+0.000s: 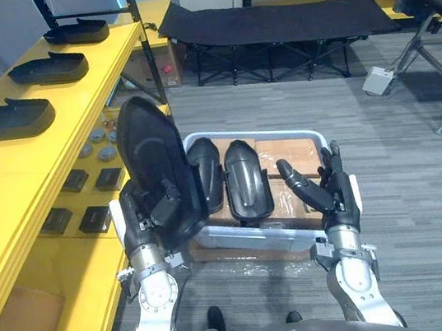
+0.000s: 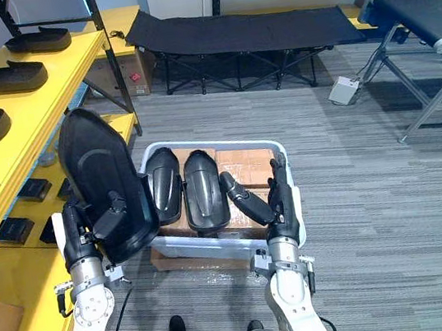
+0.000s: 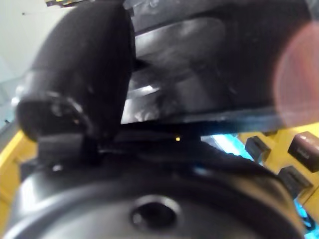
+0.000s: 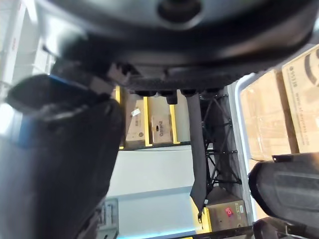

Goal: Walk over and take three plastic housings, then place them on the shelf

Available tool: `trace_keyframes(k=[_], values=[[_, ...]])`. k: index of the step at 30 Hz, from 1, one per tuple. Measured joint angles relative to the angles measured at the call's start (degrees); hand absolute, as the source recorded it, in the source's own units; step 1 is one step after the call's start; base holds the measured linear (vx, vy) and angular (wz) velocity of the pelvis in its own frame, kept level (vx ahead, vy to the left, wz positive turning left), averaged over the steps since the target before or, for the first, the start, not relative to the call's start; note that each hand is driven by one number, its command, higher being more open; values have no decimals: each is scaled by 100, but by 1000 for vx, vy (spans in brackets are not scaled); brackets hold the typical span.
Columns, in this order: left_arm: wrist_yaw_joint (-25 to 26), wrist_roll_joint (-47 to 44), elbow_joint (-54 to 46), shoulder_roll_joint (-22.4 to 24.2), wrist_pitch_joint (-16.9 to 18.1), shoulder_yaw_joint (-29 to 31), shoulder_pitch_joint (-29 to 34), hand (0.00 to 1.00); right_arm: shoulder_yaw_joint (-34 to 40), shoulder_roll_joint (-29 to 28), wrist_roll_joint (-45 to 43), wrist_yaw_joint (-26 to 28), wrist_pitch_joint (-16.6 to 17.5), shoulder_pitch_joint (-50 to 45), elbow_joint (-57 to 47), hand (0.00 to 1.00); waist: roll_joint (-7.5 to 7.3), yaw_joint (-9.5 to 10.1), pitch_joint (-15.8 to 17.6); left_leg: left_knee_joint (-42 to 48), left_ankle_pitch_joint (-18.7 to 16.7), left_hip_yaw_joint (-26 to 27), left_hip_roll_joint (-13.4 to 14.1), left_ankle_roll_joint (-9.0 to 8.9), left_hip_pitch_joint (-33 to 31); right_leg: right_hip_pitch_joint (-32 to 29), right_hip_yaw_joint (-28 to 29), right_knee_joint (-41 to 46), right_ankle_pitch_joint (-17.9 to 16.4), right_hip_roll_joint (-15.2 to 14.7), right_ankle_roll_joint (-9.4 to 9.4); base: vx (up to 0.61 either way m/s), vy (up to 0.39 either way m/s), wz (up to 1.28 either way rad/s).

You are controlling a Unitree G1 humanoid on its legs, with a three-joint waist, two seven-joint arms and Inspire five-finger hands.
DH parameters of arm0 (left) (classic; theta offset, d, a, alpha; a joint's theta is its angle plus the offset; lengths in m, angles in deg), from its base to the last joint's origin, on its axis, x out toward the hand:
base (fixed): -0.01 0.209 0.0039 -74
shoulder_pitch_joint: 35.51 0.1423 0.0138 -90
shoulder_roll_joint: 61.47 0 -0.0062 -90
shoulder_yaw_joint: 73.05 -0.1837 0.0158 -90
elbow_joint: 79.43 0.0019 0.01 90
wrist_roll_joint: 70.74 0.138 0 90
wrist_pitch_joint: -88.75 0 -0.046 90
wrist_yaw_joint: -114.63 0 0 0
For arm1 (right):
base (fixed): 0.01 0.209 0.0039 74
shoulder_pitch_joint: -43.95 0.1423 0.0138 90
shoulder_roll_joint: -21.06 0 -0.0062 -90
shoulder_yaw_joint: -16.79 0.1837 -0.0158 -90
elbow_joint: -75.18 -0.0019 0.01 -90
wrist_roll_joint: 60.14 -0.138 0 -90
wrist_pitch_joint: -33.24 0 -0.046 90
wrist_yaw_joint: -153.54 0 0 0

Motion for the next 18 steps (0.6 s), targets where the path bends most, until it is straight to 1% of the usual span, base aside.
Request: trace_keyframes(k=[1, 4, 5, 7, 9, 11, 14, 16, 18], values=[[-146, -374, -12, 8, 167, 26, 88, 0, 54, -15, -5, 49, -53, -96, 2, 100, -2, -19, -10, -1, -10, 20, 1, -1, 25, 14, 18, 1, 0, -1, 1, -1, 6, -7], [-454, -1028, -166, 108, 358, 78, 288, 0, 168, -22, -10, 130, -306, -266, 37, 100, -5, -71, -74, -15, -33, 39, 1, 4, 68, 53, 29, -4, -5, -3, 2, 0, 2, -2], [-566, -1212, -279, 169, 411, 103, 352, 0, 224, -23, 3, 168, -456, -268, 122, 100, -7, -84, -80, -16, -33, 43, 4, 4, 72, 56, 33, -3, -7, -2, 4, 0, 0, 0], [-677, -1269, -394, 195, 447, 113, 364, 0, 310, -22, 25, 173, -656, -249, 422, 100, 3, -57, -87, -18, -33, 38, 5, 4, 86, 73, 29, -1, -15, -2, 15, 0, 0, 0], [-714, -1268, -528, 205, 448, 131, 404, 0, 370, -21, -29, 196, -752, -248, 737, 100, 43, -22, -113, -19, -33, 10, -3, 4, 77, 85, -1, -6, -20, -7, 19, -4, 3, 8], [-745, -1268, -753, 217, 449, 193, 530, 0, 370, -21, -152, 323, -761, -248, 915, 100, 73, 21, -130, -19, -30, -71, -14, 2, 31, 93, -81, -23, -24, -10, 20, 4, 0, 18], [-758, -1270, -1170, 221, 449, 441, 707, 0, 316, -7, -105, 423, -765, -159, 959, 100, 86, 124, -139, -18, 21, -384, -62, -19, -92, 152, -390, -79, -51, -10, 18, 15, -10, 47], [-696, -1271, -1363, 223, 455, 774, 775, 0, 100, 46, -99, 423, -765, 204, 1072, 100, 86, 293, -144, -17, 54, -609, -90, -30, -146, 233, -621, -104, -75, -11, -1, 20, -7, 51], [-609, -1271, -1451, 224, 465, 979, 774, 0, -50, 62, -95, 421, -766, 563, 1240, 100, 80, 431, -147, -15, 83, -749, -99, -29, -206, 248, -777, -106, -96, -6, -9, 15, -27, 51]])
